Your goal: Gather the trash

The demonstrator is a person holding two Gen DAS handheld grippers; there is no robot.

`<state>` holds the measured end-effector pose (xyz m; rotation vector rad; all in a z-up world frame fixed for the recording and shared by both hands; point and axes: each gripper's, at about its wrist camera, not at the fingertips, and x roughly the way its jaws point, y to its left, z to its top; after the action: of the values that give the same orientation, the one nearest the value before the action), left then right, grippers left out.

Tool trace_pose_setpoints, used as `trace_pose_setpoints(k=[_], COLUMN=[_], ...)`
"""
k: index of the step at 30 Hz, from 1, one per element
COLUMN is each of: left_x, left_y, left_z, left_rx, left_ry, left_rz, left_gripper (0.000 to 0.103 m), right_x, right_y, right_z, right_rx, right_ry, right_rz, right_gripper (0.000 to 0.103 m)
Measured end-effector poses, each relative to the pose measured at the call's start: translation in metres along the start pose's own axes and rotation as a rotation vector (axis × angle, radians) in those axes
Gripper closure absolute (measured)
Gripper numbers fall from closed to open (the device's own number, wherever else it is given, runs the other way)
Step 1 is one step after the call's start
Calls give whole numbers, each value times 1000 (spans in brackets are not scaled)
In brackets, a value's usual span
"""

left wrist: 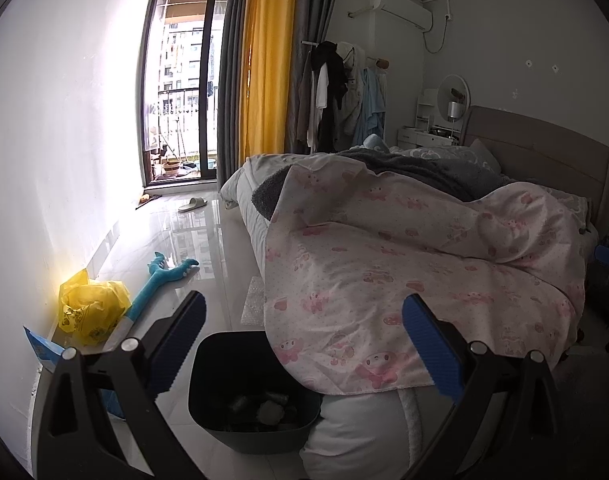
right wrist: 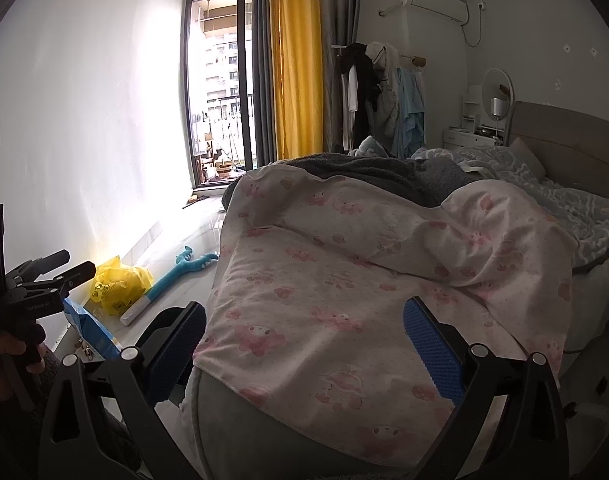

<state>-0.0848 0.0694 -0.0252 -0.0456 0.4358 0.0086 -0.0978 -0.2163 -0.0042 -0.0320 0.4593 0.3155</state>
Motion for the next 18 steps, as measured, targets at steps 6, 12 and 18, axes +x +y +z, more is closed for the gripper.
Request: trace_pose_setpoints(k=[6, 12, 18], left_x=[0, 1, 1], left_y=[-4, -7, -7], left_z=[-2, -3, -3], left_rx=[17, 21, 17], left_ry=[0, 1, 4], left_rz=[5, 3, 1], left_gripper=[3, 3, 3], right_x=[-1, -2, -3], right_y=[-1, -2, -2], right_z=[-1, -1, -1], right_rx=[1, 5, 7], right_ry=[-1, -2, -1], right_rz=[3, 4, 3], right_gripper=[3, 3, 3])
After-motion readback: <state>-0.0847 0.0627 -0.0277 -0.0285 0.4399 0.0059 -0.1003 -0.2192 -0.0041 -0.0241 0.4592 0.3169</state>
